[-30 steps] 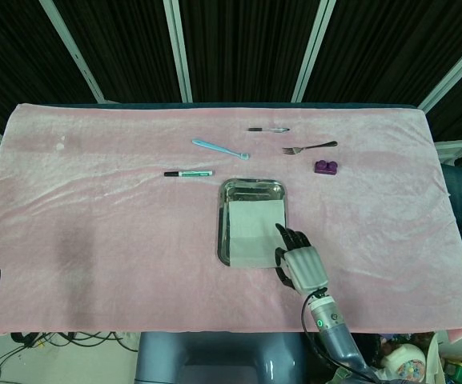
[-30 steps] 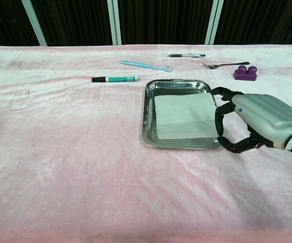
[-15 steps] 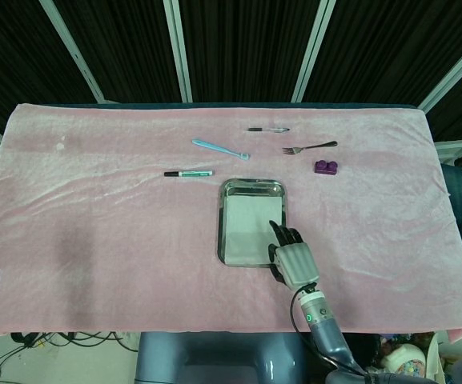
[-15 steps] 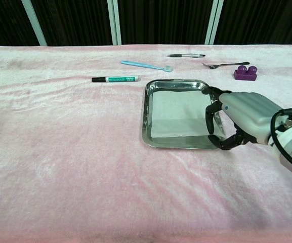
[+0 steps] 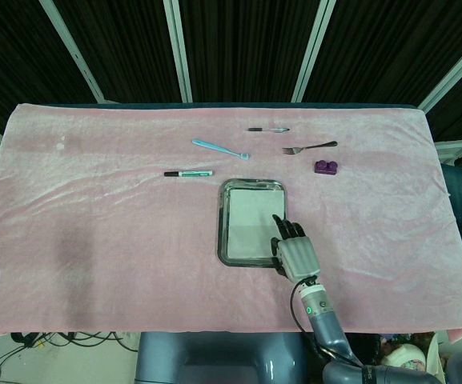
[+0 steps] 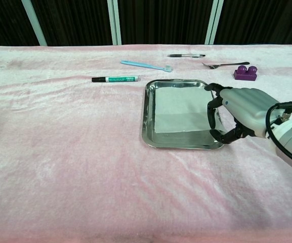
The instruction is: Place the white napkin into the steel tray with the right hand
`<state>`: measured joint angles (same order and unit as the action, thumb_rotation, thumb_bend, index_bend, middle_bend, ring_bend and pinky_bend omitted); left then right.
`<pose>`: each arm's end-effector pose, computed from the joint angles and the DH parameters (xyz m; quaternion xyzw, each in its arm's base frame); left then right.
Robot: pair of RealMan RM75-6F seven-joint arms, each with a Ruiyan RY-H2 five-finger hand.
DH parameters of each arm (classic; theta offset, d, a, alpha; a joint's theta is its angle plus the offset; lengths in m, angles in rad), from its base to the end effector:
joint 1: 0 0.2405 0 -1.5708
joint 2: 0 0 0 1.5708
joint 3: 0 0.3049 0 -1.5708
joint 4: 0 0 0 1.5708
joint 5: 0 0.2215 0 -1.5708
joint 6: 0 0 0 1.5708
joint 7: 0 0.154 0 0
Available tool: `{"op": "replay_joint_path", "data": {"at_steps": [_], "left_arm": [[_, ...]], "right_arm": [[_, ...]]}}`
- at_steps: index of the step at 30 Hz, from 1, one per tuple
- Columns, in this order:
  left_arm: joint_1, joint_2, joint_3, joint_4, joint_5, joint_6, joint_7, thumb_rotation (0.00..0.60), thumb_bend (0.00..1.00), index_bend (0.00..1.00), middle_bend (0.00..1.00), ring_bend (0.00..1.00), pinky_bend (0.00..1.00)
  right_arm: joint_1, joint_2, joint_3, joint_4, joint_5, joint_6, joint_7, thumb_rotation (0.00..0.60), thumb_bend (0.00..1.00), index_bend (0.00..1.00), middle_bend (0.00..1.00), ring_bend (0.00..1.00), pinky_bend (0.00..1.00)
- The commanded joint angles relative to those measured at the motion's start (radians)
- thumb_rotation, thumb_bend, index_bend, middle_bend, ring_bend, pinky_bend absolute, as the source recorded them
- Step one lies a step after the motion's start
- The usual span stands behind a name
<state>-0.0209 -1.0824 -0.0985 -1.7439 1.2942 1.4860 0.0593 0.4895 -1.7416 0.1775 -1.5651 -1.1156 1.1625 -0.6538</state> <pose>-0.3708 0.1781 0.1874 -0.5046 -0.4490 -0.3563 0.6456 -0.2001 -0.3047 -0.0739 0.6995 -0.4061 0.3460 0.4755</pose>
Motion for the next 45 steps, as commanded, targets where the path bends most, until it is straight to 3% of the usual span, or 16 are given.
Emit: {"op": "replay_joint_path", "data": {"at_steps": [1, 35, 45], "left_arm": [[0.0, -0.001, 0.0, -0.001, 0.0, 0.0, 0.002, 0.6, 0.4, 0.15, 0.05, 0.0, 0.0], [-0.001, 0.0, -0.001, -0.002, -0.002, -0.001, -0.001, 0.6, 0.4, 0.15, 0.05, 0.0, 0.0], [-0.002, -0.002, 0.0, -0.003, -0.001, -0.002, 0.004, 0.6, 0.4, 0.15, 0.05, 0.0, 0.0]], "right_arm": [[0.003, 0.001, 0.0, 0.002, 0.008, -0.003, 0.005, 0.6, 0.44, 0.79, 0.06, 0.13, 0.15], [0.045, 0.003, -0.014, 0.045, 0.039, -0.022, 0.045, 0.6, 0.44, 0.79, 0.06, 0.13, 0.15], [0.052, 0.018, -0.029, 0.033, 0.046, -0.041, 0.056, 0.6, 0.42, 0.75, 0.05, 0.13, 0.15]]}}
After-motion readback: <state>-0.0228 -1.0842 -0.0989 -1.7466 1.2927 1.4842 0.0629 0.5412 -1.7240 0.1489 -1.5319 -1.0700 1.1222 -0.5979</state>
